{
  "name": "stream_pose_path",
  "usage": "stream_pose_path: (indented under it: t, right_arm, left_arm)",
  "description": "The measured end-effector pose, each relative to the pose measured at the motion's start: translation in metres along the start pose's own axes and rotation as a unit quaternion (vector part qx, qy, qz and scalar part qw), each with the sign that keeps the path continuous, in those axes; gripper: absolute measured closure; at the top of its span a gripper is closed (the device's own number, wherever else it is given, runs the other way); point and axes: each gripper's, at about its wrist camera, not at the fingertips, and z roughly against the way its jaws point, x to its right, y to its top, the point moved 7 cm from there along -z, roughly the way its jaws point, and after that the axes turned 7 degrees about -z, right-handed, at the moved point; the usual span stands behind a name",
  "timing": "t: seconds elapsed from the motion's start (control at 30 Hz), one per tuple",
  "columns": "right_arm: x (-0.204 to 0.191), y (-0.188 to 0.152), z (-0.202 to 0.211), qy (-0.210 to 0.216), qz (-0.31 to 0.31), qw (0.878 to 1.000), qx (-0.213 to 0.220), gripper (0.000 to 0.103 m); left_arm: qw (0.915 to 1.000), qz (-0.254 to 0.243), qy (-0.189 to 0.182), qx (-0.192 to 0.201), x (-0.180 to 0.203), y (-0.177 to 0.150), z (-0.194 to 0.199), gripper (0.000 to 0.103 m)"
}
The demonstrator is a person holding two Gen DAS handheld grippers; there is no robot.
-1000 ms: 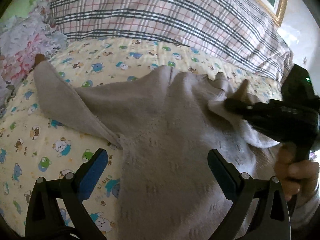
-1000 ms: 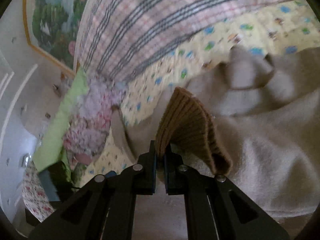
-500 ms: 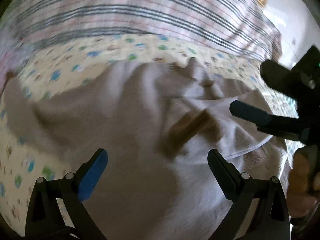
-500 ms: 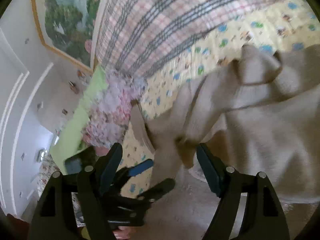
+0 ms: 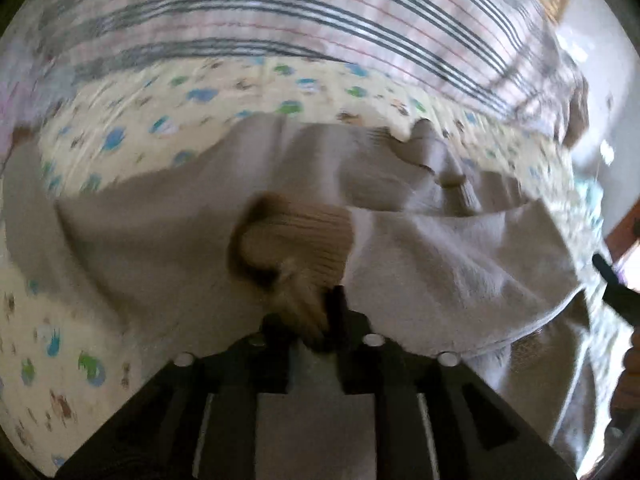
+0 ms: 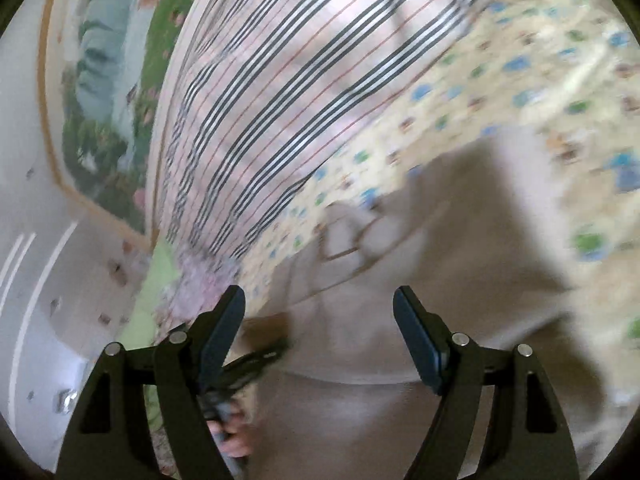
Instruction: Fold small clothes
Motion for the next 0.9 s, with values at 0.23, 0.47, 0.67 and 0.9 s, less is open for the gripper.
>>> stream_pose_path:
  t: [0.23,0.47,0.67,0.9]
  right_arm:
    - [0.035,0.026,0.030,-0.068,-0.006,0.997,0.044,0.025]
    - [0.053,0.047,0.015,-0.129,0.010,0.991,0.037,0.025]
    - [0.074,0.054,-0.011,-0.180,0.026,0.983,0.009,0.025]
    - [0.089,0.041,-0.056,-0.250,0.086,0.963,-0.055,0.072]
  left_arm:
    - [0.9995,0.021,-0.022,-0.001,0.001,0.000,-0.005,0.021]
    - [0.9983,0.034,-0.042,0.020,-0.002,-0.007,0.004,0.097]
    - [0.9959,0.063,-0.051,0.040,-0.026,-0.026,0.028,0.098]
    - [0.9980,0.034,-0.040,0.035,-0.014,-0.025,0.025,0.097]
